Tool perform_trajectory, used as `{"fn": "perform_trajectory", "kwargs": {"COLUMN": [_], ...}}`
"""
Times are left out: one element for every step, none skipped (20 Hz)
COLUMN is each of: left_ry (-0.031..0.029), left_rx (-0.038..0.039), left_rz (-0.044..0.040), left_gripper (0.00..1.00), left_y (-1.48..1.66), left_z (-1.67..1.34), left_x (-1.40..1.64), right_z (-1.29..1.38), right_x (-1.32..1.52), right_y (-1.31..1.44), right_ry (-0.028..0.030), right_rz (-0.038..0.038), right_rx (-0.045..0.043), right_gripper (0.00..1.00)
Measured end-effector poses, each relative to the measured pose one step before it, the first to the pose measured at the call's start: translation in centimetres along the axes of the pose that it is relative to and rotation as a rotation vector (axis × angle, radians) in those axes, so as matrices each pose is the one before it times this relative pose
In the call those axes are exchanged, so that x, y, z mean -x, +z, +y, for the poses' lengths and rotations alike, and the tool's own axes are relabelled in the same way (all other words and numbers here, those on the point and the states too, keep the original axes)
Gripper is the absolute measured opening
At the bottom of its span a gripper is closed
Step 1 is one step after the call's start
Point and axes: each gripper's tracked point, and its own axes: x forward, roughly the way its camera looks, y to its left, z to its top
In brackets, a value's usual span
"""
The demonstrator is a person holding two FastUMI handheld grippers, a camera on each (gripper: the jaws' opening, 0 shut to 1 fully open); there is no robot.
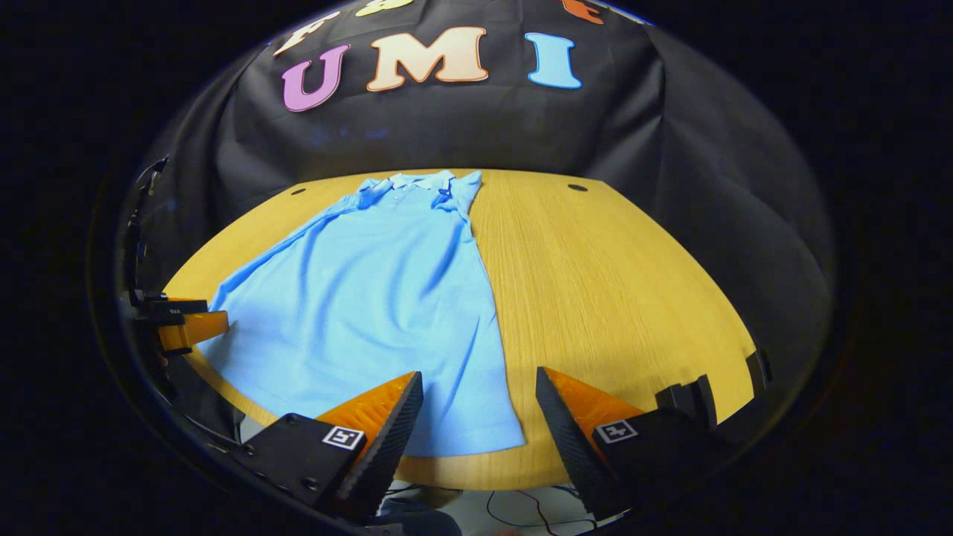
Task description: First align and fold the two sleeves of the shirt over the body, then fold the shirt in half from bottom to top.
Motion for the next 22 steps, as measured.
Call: {"fn": "perform_trajectory", "kwargs": {"left_ry": [-0.002, -0.00679, -0.00575, -0.0033, -0.01809, -0.0183, -0.01162, -0.01981, -0.01308, -0.01072, 0.00913, -0.00132, -0.00408, -0.00246, -0.00172, 0.01101, 0.01476, -0.01451, -0.00967, -0.00794, -0.00472, -0.0014], "left_rx": [-0.00323, 0.00348, 0.00444, 0.00363, -0.00729, -0.0112, -0.00446, 0.00388, 0.0124, 0.01564, 0.01812, 0.00915, 0.00713, 0.00792, 0.00575, 0.00195, -0.00344, 0.0014, 0.00201, -0.00288, -0.00304, 0.0002], "left_rz": [0.02734, -0.01794, 0.00851, -0.01183, -0.01577, -0.00473, -0.01138, 0.00487, -0.00587, 0.001, -0.00512, 0.00555, 0.01741, 0.02631, 0.0309, 0.02016, 0.0104, 0.00951, -0.00362, -0.00179, -0.00503, -0.01079], "left_gripper": [0.96, 0.95, 0.96, 0.96, 0.95, 0.86, 0.76, 0.58, 0.49, 0.22, 0.12, 0.0, 0.0, 0.0, 0.0, 0.0, 0.0, 0.0, 0.0, 0.0, 0.0, 0.0], "left_y": [-0.575, 0.2, -0.062, -0.128, 0.219, -0.122, 0.244, -0.22, 0.132, -0.097, 0.039, 0.049, 0.015, 0.018, 0.026, 0.14, 0.432, 0.395, 0.709, 0.696, 0.939, 0.952], "left_z": [-0.096, -0.157, -0.145, -0.062, -0.573, -0.689, -0.46, -0.736, -0.543, -0.306, 0.023, -0.122, 0.036, -0.053, 0.062, 0.197, 0.463, -0.357, -0.24, -0.069, 0.08, 0.067], "left_x": [-0.145, 0.007, -0.051, 0.209, -0.024, -0.088, 0.011, -0.158, -0.015, -0.093, -0.149, 0.185, -0.034, -0.153, -0.032, -0.021, -0.031, 0.053, 0.072, 0.075, -0.002, 0.074], "right_z": [0.067, 0.11, 0.067, 0.152, 0.295, 0.558, 0.608, 0.516, 0.65, 0.64, -0.089, -0.007, 0.353, -0.041, 0.181, 0.222, 0.069, -0.023, 0.254, 0.228, 0.315, 0.134], "right_x": [-0.122, 0.004, 0.034, -0.135, -0.163, 0.138, -0.002, 0.118, 0.144, -0.137, 0.112, -0.476, 0.199, 0.214, 0.092, 0.134, 0.123, 0.003, 0.156, -0.088, -0.062, -0.175], "right_y": [-0.013, 0.139, -0.155, -0.02, 0.048, -0.107, 0.03, -0.158, 0.019, -0.016, 0.004, -0.164, 0.047, 0.126, 0.063, 0.709, 0.982, 0.976, 1.323, 1.212, 1.224, 1.171], "right_ry": [0.00379, -0.00172, 0.00621, 0.00256, 0.00832, 0.0232, 0.01901, 0.01643, 0.02008, 0.0139, -0.01013, 0.00811, 0.01146, 0.00552, 0.01374, 0.00951, 0.00416, 0.00069, 0.00979, 0.00466, 0.01201, 0.00253], "right_rz": [-0.00025, 0.00561, 0.01942, -0.0001, 0.00371, 0.00207, -0.0028, -0.00131, -0.00232, 0.00351, 0.00096, 0.00434, 0.01165, 0.00545, 0.01217, -0.00704, -0.0098, -0.01522, -0.01994, -0.01654, -0.00939, -0.01449], "right_rx": [-0.00941, -0.0096, -0.01125, -0.01891, 0.00184, 0.01737, 0.02099, 0.01702, 0.0071, -0.00219, 0.00769, 0.0076, -0.00335, -0.01845, -0.02113, -0.01863, -0.0147, -0.00898, -0.0074, -0.00609, -0.007, -0.00248], "right_gripper": [0.97, 0.97, 0.93, 0.94, 0.97, 0.92, 0.87, 0.63, 0.52, 0.31, 0.18, 0.06, 0.03, 0.03, 0.02, 0.02, 0.02, 0.02, 0.02, 0.02, 0.02, 0.02]}}
